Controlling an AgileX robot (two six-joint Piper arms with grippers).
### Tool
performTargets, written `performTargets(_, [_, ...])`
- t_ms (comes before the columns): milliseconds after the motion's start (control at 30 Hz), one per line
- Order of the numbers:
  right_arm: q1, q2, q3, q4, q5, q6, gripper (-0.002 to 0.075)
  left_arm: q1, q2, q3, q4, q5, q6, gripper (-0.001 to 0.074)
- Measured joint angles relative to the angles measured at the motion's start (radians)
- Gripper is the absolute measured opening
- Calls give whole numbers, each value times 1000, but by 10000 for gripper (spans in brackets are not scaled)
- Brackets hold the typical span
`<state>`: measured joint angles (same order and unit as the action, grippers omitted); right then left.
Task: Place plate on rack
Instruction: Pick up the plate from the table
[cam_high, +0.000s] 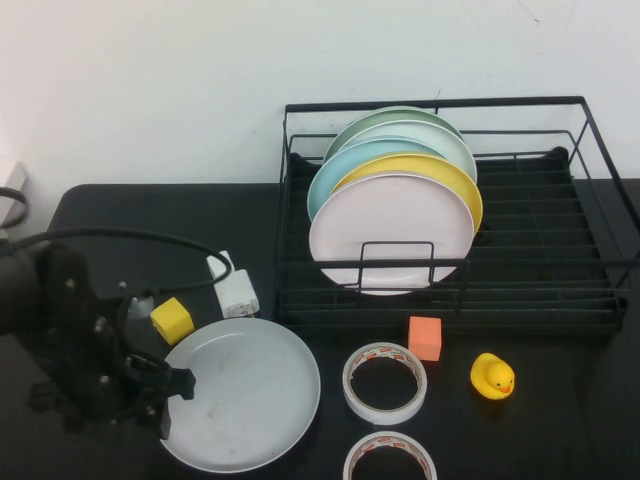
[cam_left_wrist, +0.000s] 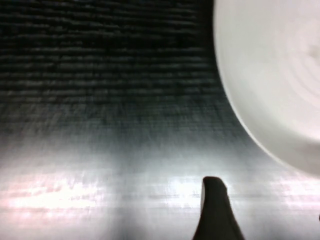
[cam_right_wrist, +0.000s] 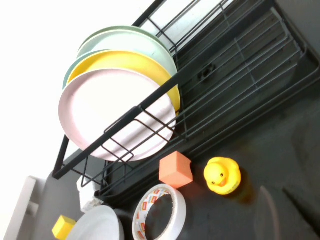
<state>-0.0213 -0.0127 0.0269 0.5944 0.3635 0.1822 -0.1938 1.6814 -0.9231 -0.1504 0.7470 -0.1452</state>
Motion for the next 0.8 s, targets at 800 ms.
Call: performTargets(800, [0,0,0,13,8,-27,-2,0,242,-37,12,-307,-64,261])
